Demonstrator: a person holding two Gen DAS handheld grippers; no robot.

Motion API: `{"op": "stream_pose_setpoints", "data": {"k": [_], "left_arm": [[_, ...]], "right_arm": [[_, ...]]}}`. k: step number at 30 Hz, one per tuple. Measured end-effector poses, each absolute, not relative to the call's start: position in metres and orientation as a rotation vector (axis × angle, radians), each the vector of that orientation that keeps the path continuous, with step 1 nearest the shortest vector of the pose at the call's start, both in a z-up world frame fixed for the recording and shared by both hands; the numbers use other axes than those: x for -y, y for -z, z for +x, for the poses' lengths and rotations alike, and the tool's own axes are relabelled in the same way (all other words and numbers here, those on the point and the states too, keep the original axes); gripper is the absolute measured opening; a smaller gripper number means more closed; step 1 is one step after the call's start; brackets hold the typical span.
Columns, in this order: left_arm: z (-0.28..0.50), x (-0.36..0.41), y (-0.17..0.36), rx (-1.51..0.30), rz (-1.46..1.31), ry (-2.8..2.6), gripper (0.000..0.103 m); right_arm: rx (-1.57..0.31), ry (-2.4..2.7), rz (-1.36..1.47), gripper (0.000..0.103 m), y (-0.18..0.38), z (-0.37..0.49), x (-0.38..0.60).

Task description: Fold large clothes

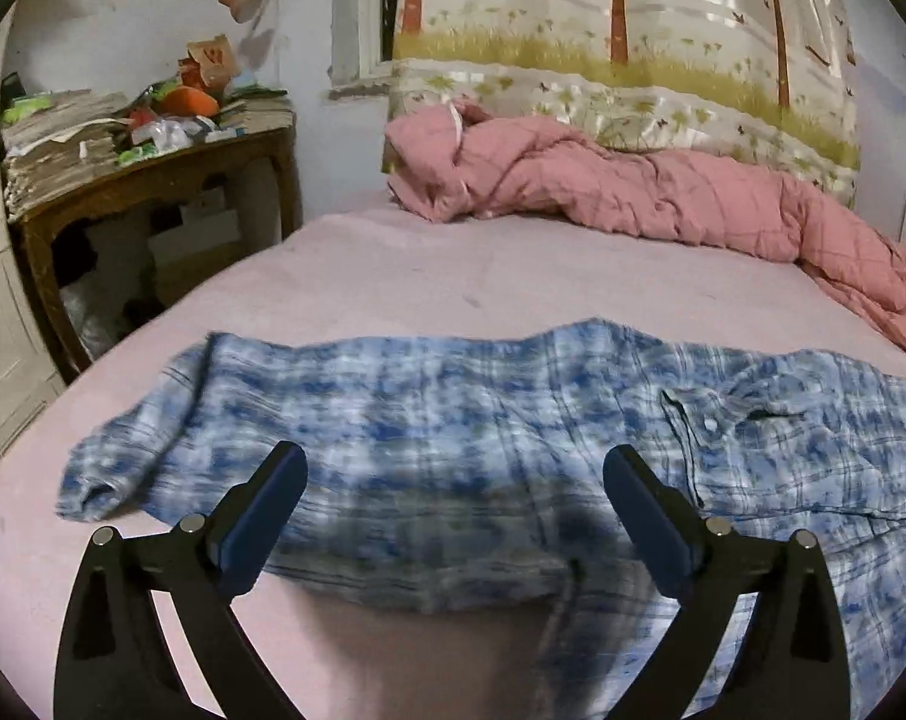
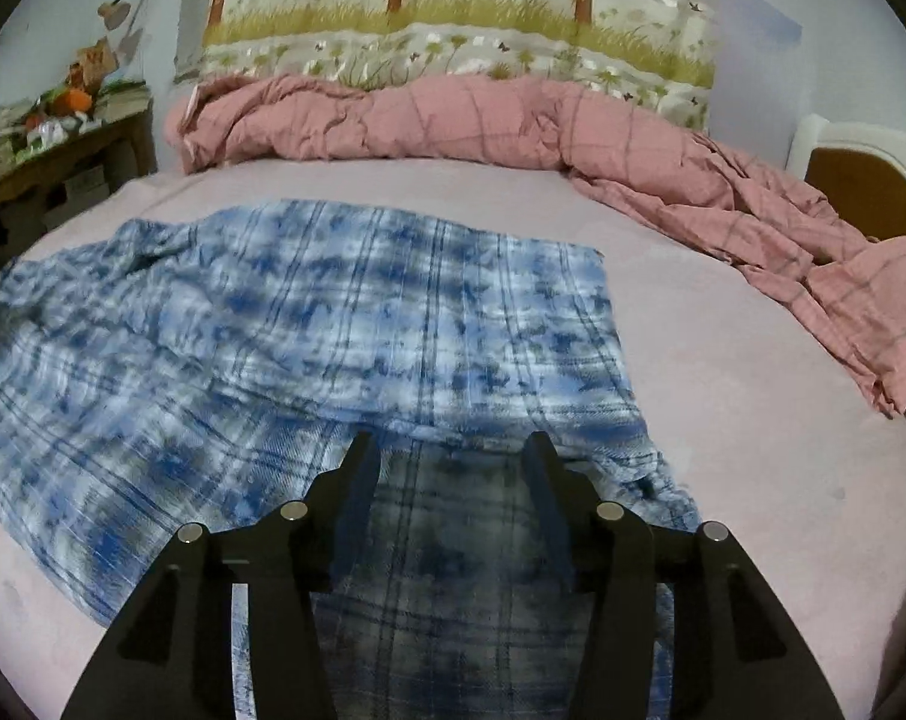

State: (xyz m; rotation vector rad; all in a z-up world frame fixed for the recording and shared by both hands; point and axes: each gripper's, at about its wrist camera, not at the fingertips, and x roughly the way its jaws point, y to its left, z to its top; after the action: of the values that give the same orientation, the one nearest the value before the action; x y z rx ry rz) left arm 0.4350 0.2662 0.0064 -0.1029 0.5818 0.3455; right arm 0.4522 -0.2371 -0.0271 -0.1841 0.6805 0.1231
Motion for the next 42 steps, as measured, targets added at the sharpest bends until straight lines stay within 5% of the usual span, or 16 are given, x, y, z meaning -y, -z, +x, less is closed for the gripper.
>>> {"op": "stream_pose_setpoints", "data": {"k": [12, 24, 36, 38, 40, 42], "left_arm": [[0.423, -0.32, -0.009, -0.621, -0.164, -0.427, 0.099], [0.392, -0.441, 0.05, -0.728, -0.581, -0.552, 0.098], [0.345, -0.491, 0.066, -0.536, -0.847, -0.689, 0.096], [0.344, -0.495, 0.065, -0.512, -0.866, -0.671, 0.083], [0.344, -0.496, 0.069, -0.512, -0.887, -0.652, 0.015], [0.351, -0.495, 0.071, -0.502, -0.927, -0.546, 0.004]], "right_arm": [[-0.683, -0.119, -0.193, 0.058, 0.032, 0.452, 0.236], [-0.702, -0.114, -0.198, 0.058, 0.036, 0.453, 0.237], [-0.71, -0.12, -0.218, 0.058, 0.039, 0.453, 0.234], [-0.712, -0.121, -0.221, 0.058, 0.039, 0.453, 0.234], [-0.715, -0.123, -0.225, 0.058, 0.04, 0.454, 0.233], [-0.717, -0.123, -0.229, 0.058, 0.041, 0.454, 0.231]]}}
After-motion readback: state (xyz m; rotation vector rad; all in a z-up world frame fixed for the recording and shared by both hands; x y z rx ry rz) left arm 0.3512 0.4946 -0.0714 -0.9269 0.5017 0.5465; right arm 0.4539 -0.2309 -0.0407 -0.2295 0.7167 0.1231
